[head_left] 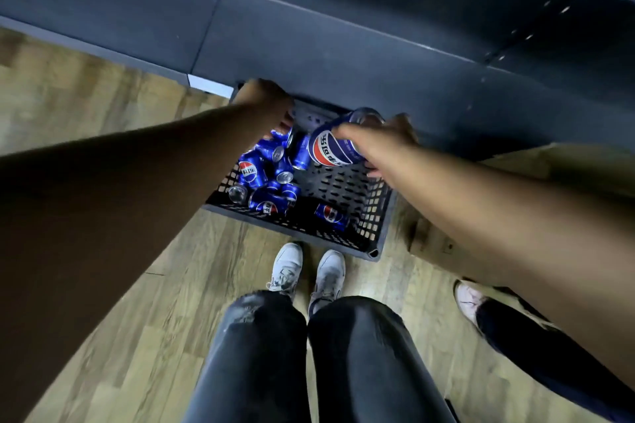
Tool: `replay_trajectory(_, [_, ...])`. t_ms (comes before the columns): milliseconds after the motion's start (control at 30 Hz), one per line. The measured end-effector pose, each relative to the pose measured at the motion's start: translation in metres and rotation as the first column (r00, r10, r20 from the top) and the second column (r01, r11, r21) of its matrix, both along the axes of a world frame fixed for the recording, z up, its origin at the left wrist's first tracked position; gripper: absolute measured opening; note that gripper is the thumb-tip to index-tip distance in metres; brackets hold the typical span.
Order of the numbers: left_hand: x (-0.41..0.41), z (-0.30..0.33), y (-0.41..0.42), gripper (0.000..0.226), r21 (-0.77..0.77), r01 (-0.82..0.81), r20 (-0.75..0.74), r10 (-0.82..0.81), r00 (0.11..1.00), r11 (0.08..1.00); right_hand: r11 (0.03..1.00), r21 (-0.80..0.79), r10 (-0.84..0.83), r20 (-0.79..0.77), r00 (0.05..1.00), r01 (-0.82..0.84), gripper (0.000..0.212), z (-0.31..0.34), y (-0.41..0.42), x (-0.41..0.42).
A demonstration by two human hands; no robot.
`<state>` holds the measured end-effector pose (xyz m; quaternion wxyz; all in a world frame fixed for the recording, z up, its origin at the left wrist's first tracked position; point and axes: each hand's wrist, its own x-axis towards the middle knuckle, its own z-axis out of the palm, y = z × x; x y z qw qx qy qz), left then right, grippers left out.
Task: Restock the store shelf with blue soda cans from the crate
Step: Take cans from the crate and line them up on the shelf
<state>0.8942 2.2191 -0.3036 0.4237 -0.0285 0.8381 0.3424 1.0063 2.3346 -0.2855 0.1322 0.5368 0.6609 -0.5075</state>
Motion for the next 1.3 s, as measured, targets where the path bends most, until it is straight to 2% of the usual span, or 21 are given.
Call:
replay_trajectory(67, [0.009,0.027,-0.002,0.028,0.056,-0.08,-0.062,0.084,0.995,0.995,1.0,0.017,0.005,-0.046,0.999,-0.004,0.074,0.032,0.002,-0.003])
replay_trajectory(133, [0.016,0.054,-0.009,0.028,0.099,-0.191,-0.03,0.195,0.98,0.977,0.999,0.023,-0.023,-0.106,0.994,0.025,0.071,0.063,0.004,-0.007])
replay_trajectory(267, [0.02,0.114,-0.015,0.031,0.185,-0.388,0.332,0.314,0.889,0.903,0.996,-0.018,-0.087,-0.219,0.972,0.085,0.07,0.122,0.005,-0.01])
replay_trajectory(333, [0.018,0.144,-0.012,0.041,0.244,-0.384,0.366,0.283,0.887,0.89,0.993,-0.054,-0.116,-0.285,0.951,0.105,0.065,0.152,0.005,-0.01])
replay_trajectory(400, [0.016,0.174,-0.006,0.054,0.309,-0.344,0.326,0.241,0.914,0.886,0.995,-0.062,-0.094,-0.351,0.932,0.077,0.064,0.18,0.004,-0.011])
replay_trajectory(467, [0.015,0.203,-0.003,0.057,0.358,-0.335,0.278,0.243,0.929,0.872,0.999,-0.021,-0.04,-0.415,0.909,0.035,0.067,0.206,0.004,-0.013])
replay_trajectory(667, [0.014,0.282,-0.001,0.055,0.457,-0.394,0.323,0.264,0.909,0.797,0.997,-0.05,-0.073,-0.57,0.818,0.054,0.065,0.276,-0.003,-0.011])
replay_trajectory(833, [0.013,0.329,-0.003,0.051,0.578,-0.331,0.236,0.236,0.943,0.746,0.99,-0.091,-0.144,-0.65,0.746,0.111,0.056,0.326,-0.015,0.001])
replay_trajectory(1000, [0.013,0.367,-0.002,0.046,0.687,-0.301,0.183,0.243,0.953,0.661,0.986,-0.155,-0.157,-0.708,0.689,0.064,0.047,0.363,-0.024,0.014])
replay_trajectory(1100, [0.013,0.382,-0.005,0.051,0.743,-0.259,0.109,0.27,0.957,0.617,0.99,-0.141,-0.11,-0.752,0.65,0.004,0.056,0.38,-0.028,0.022])
replay_trajectory(1233, [0.02,0.405,-0.007,0.05,0.812,-0.248,0.095,0.3,0.949,0.528,0.998,-0.057,-0.037,-0.796,0.604,-0.014,0.082,0.399,-0.037,0.032])
replay_trajectory(1300, [0.025,0.414,-0.005,0.05,0.842,-0.268,0.096,0.359,0.928,0.469,0.998,-0.063,-0.039,-0.821,0.57,-0.022,0.084,0.406,-0.041,0.037])
